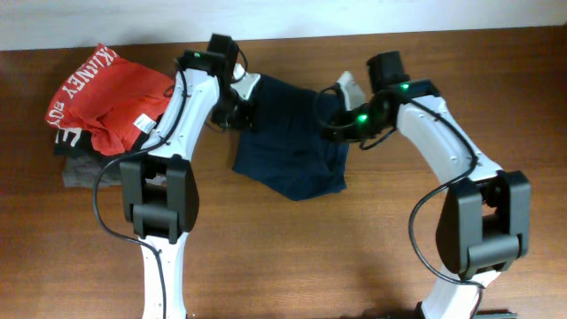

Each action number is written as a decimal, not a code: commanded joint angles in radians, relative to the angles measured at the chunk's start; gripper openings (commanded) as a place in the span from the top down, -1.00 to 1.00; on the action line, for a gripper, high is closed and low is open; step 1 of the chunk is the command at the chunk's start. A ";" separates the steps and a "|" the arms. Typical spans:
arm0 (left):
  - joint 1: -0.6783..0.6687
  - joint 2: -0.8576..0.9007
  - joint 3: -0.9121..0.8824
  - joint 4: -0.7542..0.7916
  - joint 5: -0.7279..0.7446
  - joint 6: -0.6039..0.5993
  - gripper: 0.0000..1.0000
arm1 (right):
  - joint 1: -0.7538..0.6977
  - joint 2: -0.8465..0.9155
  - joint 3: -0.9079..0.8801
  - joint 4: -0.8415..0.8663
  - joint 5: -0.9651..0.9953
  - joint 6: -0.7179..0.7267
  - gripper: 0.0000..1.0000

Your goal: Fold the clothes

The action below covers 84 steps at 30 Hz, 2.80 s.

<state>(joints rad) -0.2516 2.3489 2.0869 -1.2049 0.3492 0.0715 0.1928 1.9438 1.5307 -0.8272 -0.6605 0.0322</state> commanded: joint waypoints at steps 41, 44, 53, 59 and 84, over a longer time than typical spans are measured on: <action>-0.106 -0.004 0.052 -0.223 -0.111 0.013 0.39 | 0.042 0.032 -0.026 0.468 0.315 0.044 0.86; -0.139 -0.004 0.032 -0.250 -0.132 0.011 0.41 | 0.025 0.119 -0.026 0.539 0.365 0.116 0.85; -0.148 -0.004 -0.035 -0.227 -0.145 -0.037 0.45 | -0.079 0.290 -0.026 0.441 0.381 0.186 0.88; -0.150 -0.004 -0.071 -0.163 -0.145 -0.037 0.30 | -0.095 0.267 -0.026 0.150 0.381 0.080 0.92; 0.098 -0.027 0.204 -0.238 0.033 -0.033 -0.20 | -0.042 0.017 -0.026 -0.322 0.354 -0.112 0.90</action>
<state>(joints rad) -0.1993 2.3466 2.2612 -1.3926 0.3035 0.0162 0.1459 2.0613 1.5028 -1.1690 -0.2859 -0.0273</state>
